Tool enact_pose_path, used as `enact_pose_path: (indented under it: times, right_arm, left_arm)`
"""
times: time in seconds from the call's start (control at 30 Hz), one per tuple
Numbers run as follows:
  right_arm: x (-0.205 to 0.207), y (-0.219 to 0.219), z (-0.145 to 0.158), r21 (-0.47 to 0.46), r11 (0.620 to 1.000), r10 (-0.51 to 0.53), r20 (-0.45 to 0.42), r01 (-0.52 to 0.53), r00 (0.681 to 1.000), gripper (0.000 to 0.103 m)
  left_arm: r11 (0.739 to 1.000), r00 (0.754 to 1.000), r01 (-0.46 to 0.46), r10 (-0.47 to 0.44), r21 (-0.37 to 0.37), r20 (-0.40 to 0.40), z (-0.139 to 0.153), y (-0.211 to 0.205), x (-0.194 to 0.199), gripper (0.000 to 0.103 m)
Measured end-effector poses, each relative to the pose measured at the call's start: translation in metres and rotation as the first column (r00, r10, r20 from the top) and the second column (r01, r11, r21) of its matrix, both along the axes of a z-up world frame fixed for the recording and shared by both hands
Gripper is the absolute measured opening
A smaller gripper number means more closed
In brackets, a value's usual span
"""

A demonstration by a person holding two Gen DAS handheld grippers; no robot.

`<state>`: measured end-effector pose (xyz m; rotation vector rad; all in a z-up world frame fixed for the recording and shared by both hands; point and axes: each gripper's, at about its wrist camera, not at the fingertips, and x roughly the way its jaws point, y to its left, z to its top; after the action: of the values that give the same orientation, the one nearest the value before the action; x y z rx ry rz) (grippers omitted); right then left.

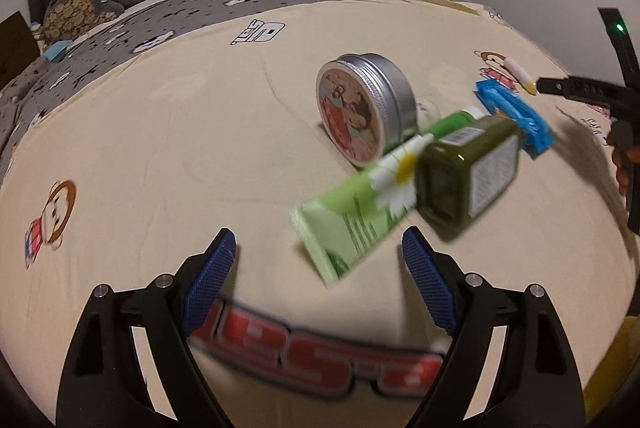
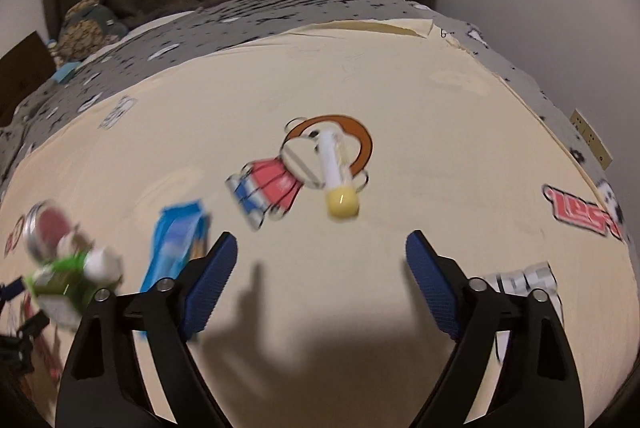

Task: Collect trash
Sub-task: 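Grasp the green pen with the left tool while the right tool grasps the white-yellow lip balm, then carry both held items toward the bed edge and lower them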

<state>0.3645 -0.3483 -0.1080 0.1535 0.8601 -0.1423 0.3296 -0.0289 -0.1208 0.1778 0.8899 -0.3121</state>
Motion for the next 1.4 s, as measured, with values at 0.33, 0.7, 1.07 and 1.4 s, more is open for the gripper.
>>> enact_pose_path:
  times: [0.33,0.7,1.07,1.4]
  right_arm:
    - [0.054,-0.008,-0.024,-0.028,0.999,-0.031,-0.044,0.030,0.999,0.080]
    - [0.053,0.011,-0.022,-0.053,0.998,0.041,-0.049,-0.043,0.998,0.021]
    - [-0.008,0.036,0.006,-0.034,0.988,0.149,-0.010,-0.149,0.989,0.021]
    - [-0.114,0.078,0.047,0.012,0.957,0.288,0.104,-0.291,0.952,0.021]
  left_arm:
    - [0.996,0.996,0.084,-0.084,-0.030,-0.010,-0.007,-0.025,0.024,0.080]
    - [0.984,0.984,0.178,-0.178,-0.016,0.015,0.002,-0.050,0.010,0.028]
    - [0.988,0.984,0.157,-0.154,-0.017,0.091,0.023,-0.048,-0.043,0.007]
    - [0.992,0.985,0.107,-0.097,-0.062,0.141,0.054,-0.025,-0.121,0.007]
